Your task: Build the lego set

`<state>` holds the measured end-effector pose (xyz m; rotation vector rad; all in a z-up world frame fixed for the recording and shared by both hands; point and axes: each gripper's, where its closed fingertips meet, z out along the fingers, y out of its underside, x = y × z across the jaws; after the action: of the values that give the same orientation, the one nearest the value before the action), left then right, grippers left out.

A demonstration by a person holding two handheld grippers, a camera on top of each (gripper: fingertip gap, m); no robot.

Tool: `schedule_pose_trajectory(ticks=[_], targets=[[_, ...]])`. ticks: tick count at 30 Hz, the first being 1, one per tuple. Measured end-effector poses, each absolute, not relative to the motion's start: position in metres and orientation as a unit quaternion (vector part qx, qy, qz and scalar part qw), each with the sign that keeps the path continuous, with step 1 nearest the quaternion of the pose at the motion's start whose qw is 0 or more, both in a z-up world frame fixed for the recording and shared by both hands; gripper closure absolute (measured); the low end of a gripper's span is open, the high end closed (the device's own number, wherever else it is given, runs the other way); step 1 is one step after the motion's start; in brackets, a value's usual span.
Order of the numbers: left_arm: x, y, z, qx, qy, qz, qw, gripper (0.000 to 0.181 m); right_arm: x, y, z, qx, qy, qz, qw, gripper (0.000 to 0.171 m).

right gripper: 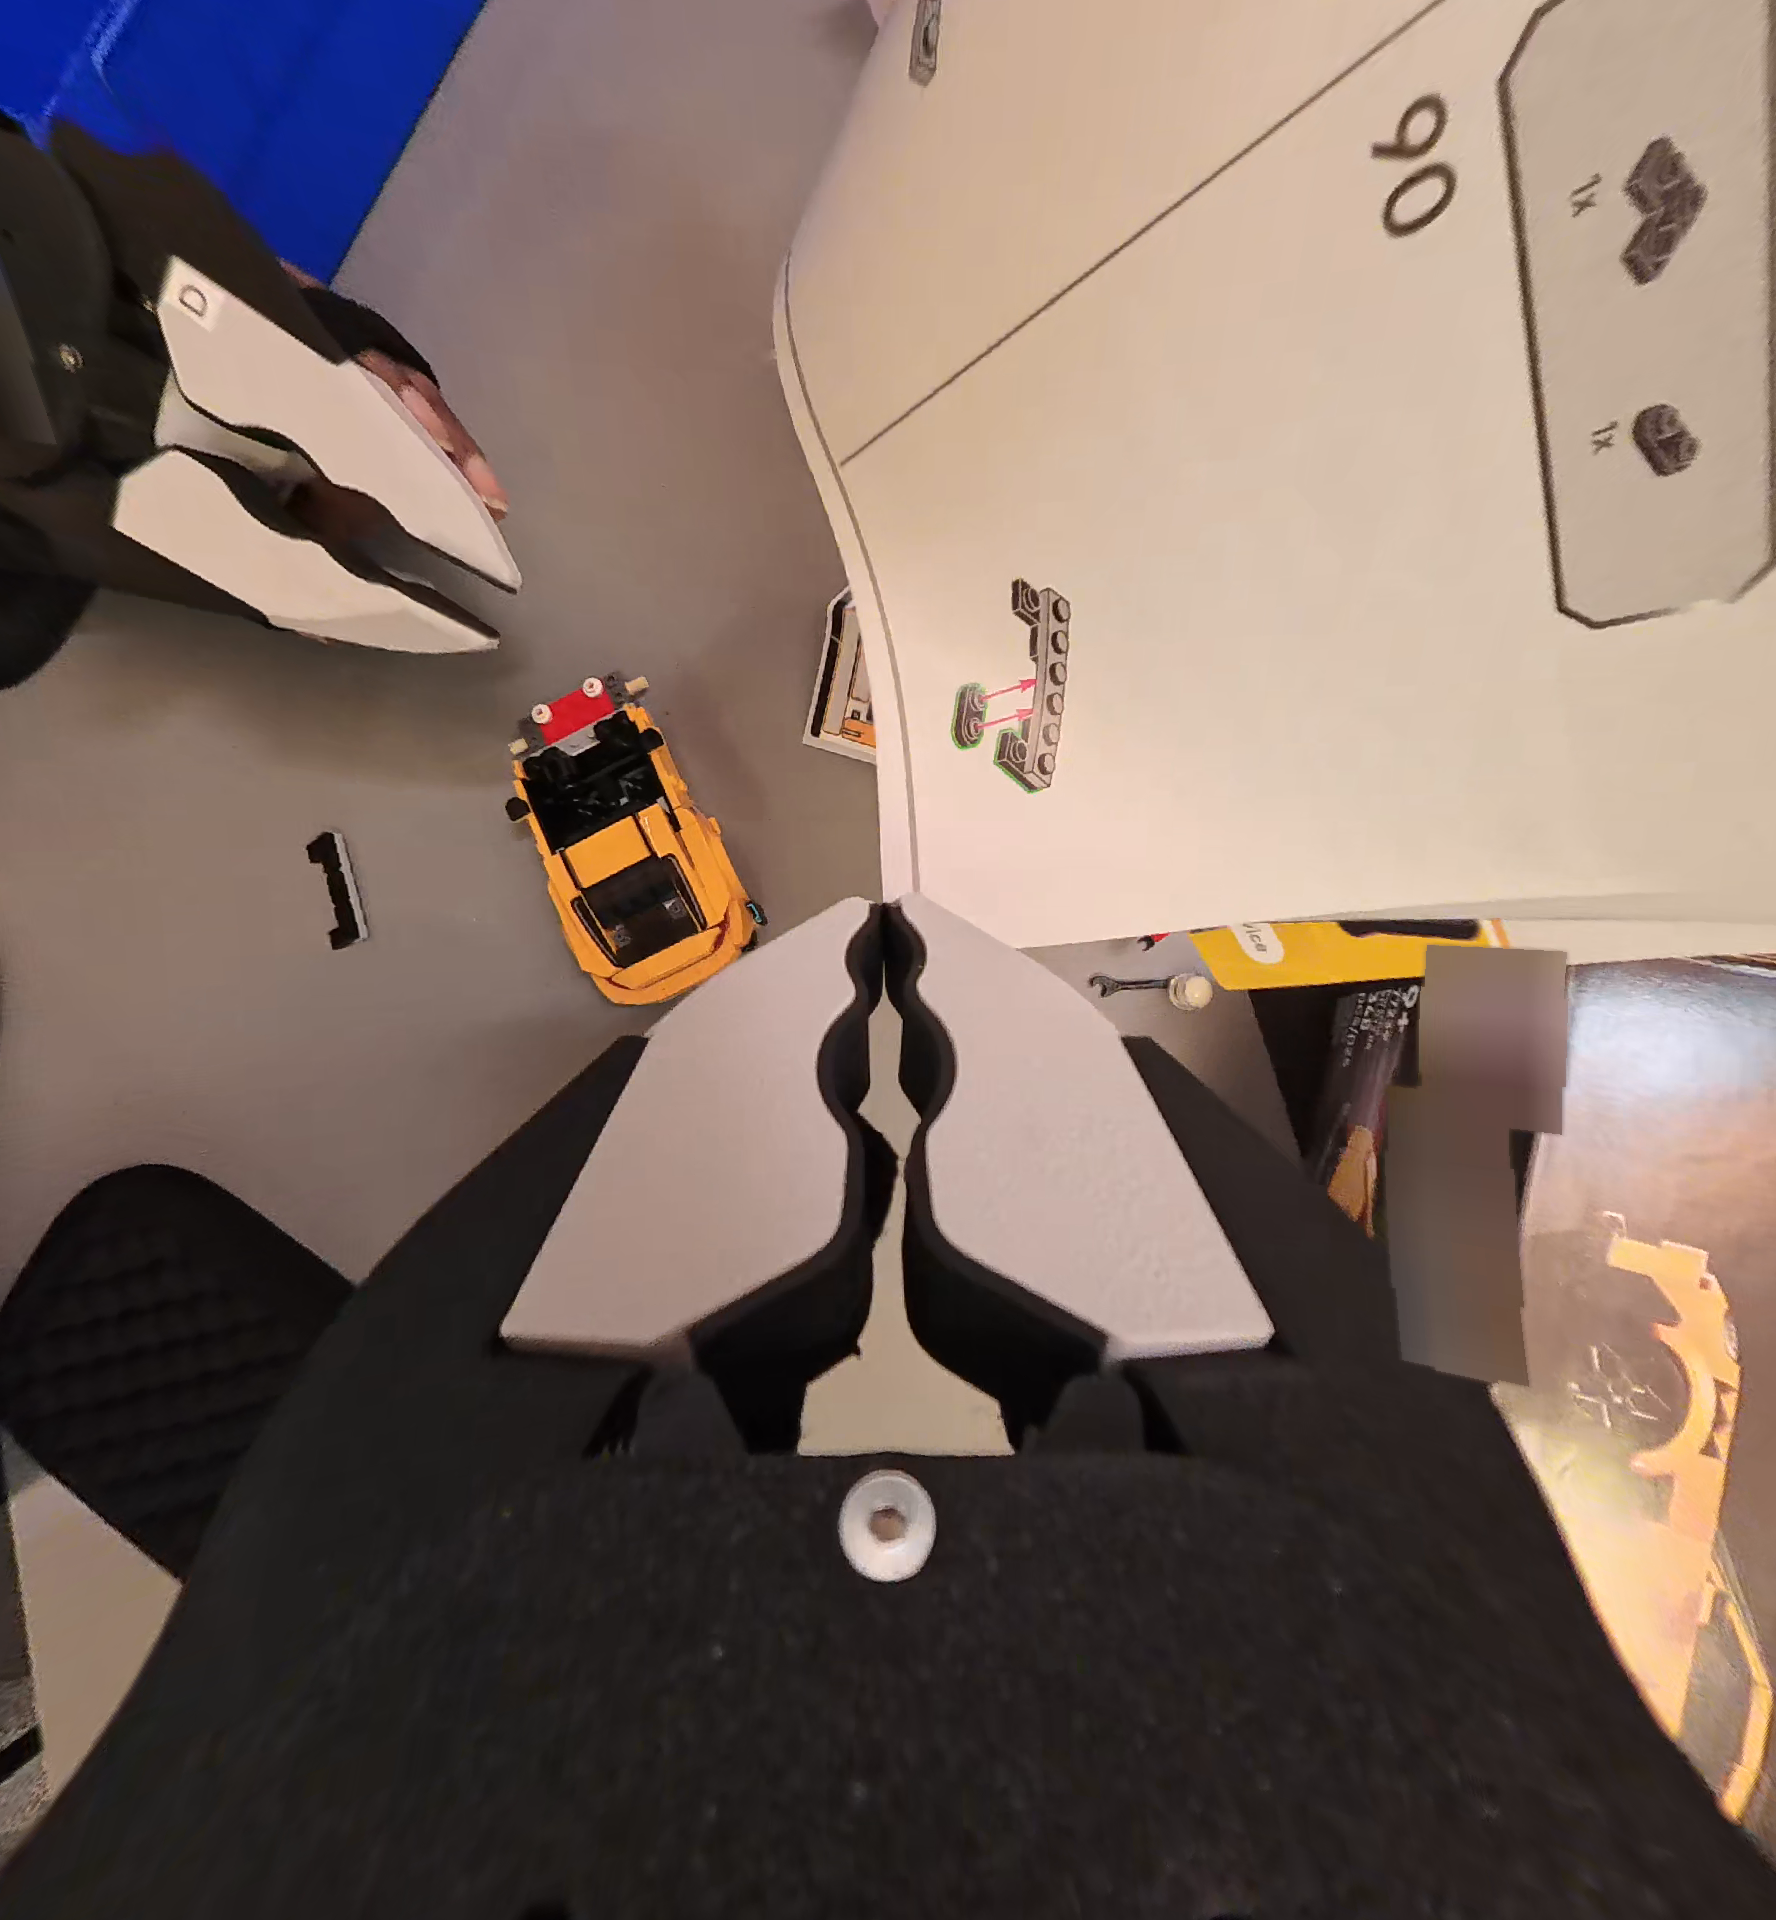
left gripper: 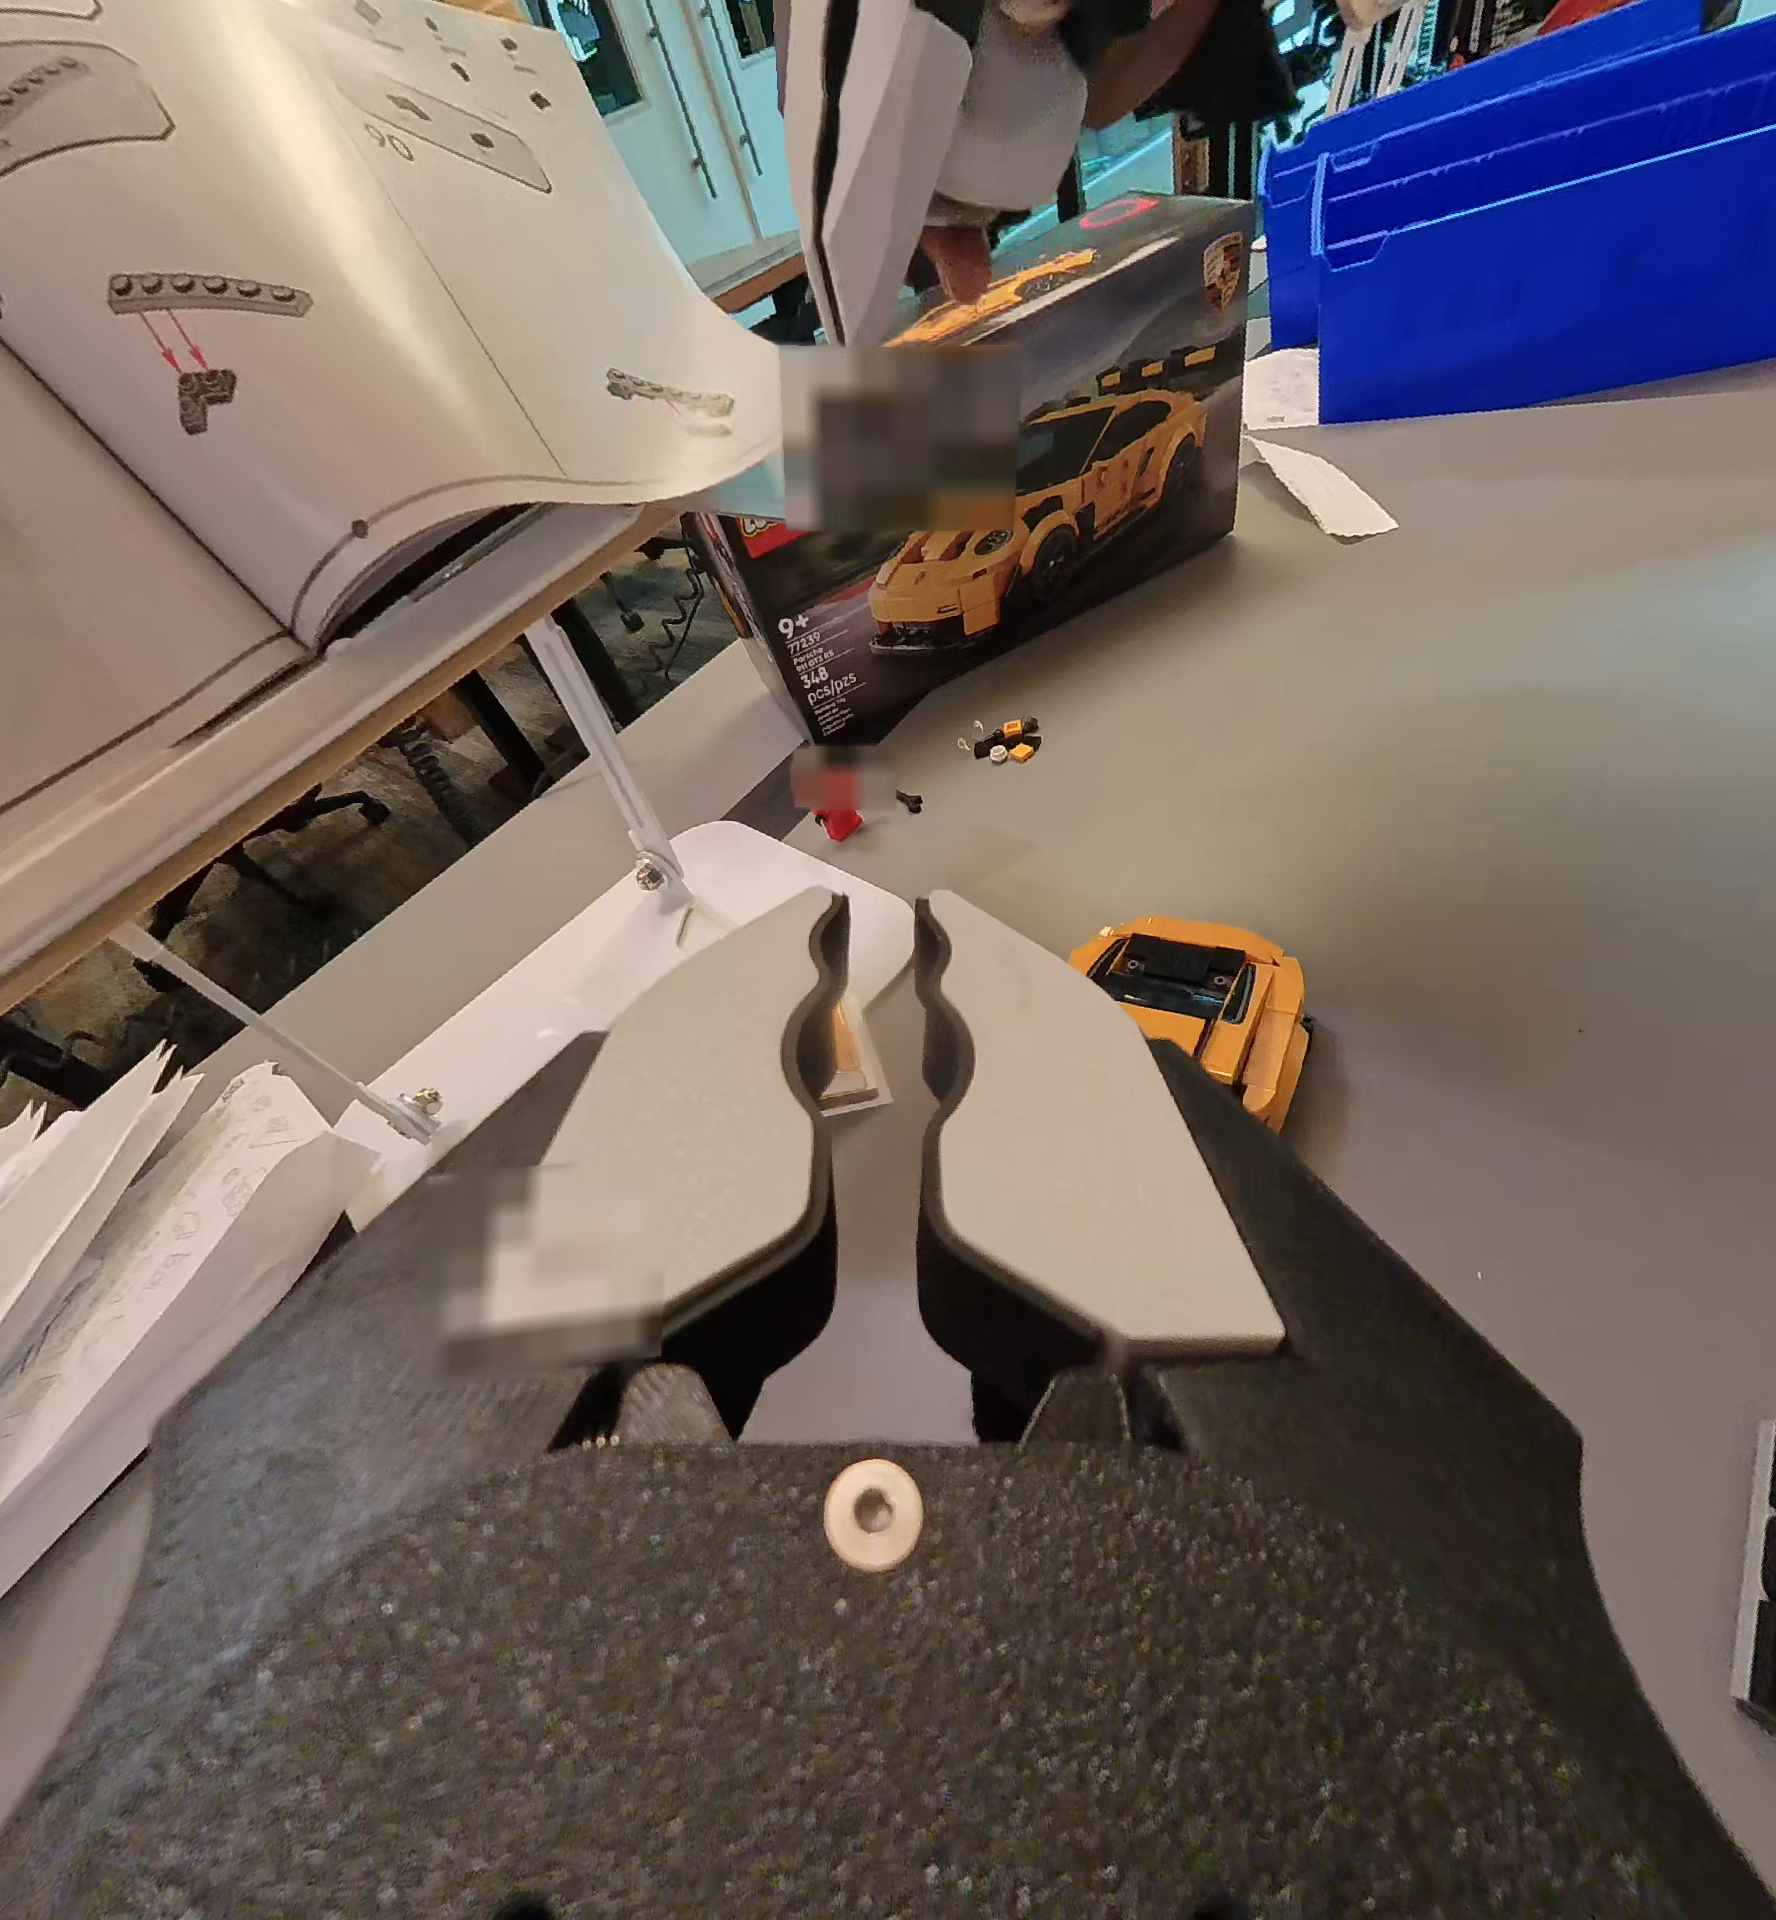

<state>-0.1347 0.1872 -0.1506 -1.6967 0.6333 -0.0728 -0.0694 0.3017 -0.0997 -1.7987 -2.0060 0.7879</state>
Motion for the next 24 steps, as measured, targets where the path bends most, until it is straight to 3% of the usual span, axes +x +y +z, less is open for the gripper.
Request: schedule_pose_trajectory(ticks=[8, 13, 18, 20, 24], targets=[[-0.131, 0.191, -0.149, -0.731, 0.279, -0.017, 0.623, 0.169, -0.071, 0.302, -0.091, -0.624, -0.707, 0.261, 0.207, 0.171], [-0.118, 0.226, -0.117, -0.679, 0.336, 0.106, 0.644, 0.162, -0.075, 0.306, -0.087, -0.617, -0.707, 0.228, 0.259, 0.171], [-0.101, 0.244, -0.087, -0.667, 0.32, 0.076, 0.668, 0.163, -0.079, 0.334, -0.075, -0.545, -0.705, 0.098, 0.444, 0.171], [-0.102, 0.245, -0.085, -0.669, 0.309, 0.064, 0.673, 0.164, -0.083, 0.342, -0.064, -0.492, -0.686, 0.068, 0.532, 0.141], [-0.106, 0.242, -0.088, -0.679, 0.281, 0.033, 0.677, 0.165, -0.092, 0.356, -0.072, -0.502, -0.645, 0.066, 0.572, 0.08]])
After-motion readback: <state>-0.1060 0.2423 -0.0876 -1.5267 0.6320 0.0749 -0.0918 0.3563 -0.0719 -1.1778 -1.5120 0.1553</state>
